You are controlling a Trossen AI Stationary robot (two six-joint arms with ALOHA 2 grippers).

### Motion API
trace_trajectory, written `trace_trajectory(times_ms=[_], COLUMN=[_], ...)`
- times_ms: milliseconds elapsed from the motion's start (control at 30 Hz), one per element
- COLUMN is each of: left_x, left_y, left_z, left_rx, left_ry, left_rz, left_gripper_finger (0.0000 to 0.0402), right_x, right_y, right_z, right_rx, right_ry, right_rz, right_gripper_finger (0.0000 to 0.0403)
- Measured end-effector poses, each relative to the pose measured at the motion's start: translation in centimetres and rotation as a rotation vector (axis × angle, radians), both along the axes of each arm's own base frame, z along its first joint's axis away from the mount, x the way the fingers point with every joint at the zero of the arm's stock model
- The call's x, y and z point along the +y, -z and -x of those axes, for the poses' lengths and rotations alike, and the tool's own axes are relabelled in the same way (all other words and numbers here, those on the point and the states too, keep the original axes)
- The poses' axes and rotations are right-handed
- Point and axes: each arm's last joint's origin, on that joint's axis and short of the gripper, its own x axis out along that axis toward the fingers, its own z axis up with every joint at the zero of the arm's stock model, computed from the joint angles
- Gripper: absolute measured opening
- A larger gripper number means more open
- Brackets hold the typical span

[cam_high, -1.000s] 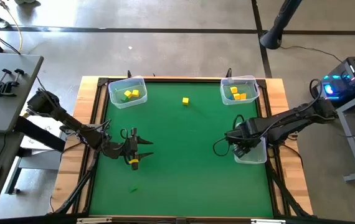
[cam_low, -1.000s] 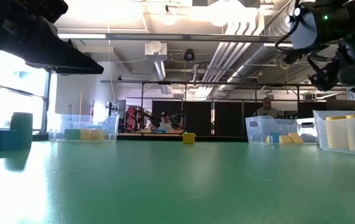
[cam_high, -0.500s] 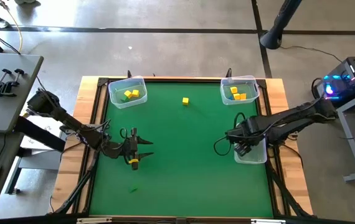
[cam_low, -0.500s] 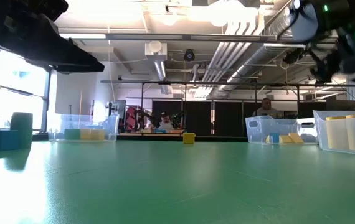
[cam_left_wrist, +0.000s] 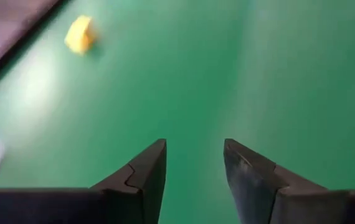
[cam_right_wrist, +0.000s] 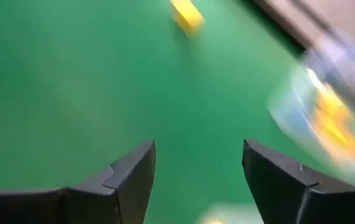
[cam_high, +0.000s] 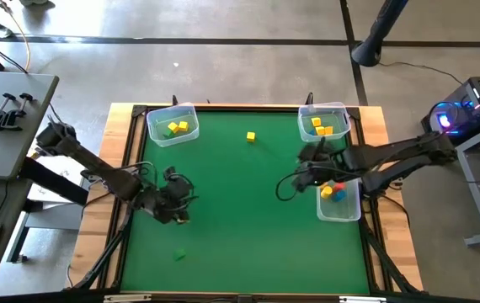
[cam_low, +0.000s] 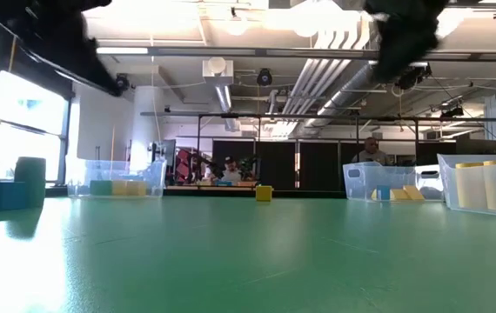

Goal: Sort blocks by size
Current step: Put the green cylindrical block into the bottom transparent bin

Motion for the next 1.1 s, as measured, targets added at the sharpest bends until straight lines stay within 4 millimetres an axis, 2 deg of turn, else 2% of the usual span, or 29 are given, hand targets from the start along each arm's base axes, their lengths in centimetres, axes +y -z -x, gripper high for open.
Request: trace_trajectory(times_ms=[167,267,367,567,767,1100], left_x=[0.1,-0.1,-0.3,-0.4,0.3,1.1], left_y=[-1.9,-1.4,-0.7,0.2,1.8,3.8], left_z=[1.8,3.0,3.8,4.4,4.9,4.7], left_rx=[0.286,0.399,0.412,0.386,0.378,0.366], left_ry=[-0.125,-0.143,-0.198,-0.302,-0.407,-0.424], left_rz=[0.071,0.122,0.162,0.209,0.224,0.232], left_gripper_finger=[0.0129,0.0126,0.0134,0.0189,0.0249,0.025], right_x=[1.9,2.8,3.5,4.3,4.7,4.9], right_y=[2.0,3.7,5.7,9.0,10.7,11.4], right_z=[-4.1,-5.4,-6.0,-6.5,-7.5,-8.0], right_rx=[-0.324,-0.484,-0.575,-0.592,-0.594,-0.6], right_ry=[-0.321,-0.475,-0.573,-0.602,-0.608,-0.618], right_rz=[0.122,0.156,0.164,0.158,0.156,0.164], right_gripper_finger=[0.0231,0.0231,0.0231,0.0231,0.0231,0.0231])
